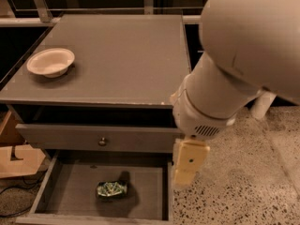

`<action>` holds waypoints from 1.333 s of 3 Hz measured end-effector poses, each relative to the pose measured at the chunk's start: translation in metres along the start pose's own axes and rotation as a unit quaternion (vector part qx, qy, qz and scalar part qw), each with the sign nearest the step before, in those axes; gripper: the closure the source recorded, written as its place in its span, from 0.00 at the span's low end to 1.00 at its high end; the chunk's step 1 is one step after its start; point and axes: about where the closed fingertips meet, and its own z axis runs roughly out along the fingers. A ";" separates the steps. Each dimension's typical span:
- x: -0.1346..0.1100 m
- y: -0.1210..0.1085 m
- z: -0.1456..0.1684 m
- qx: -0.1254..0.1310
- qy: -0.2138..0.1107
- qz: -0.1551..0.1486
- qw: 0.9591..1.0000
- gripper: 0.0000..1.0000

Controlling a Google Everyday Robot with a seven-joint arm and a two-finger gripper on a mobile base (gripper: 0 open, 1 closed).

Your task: Pick green can from middle drawer and place on counter

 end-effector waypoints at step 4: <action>-0.057 0.029 0.123 -0.066 -0.009 -0.047 0.997 0.00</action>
Offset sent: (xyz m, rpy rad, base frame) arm 0.0065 0.0936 -0.1209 0.0245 0.0769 0.1353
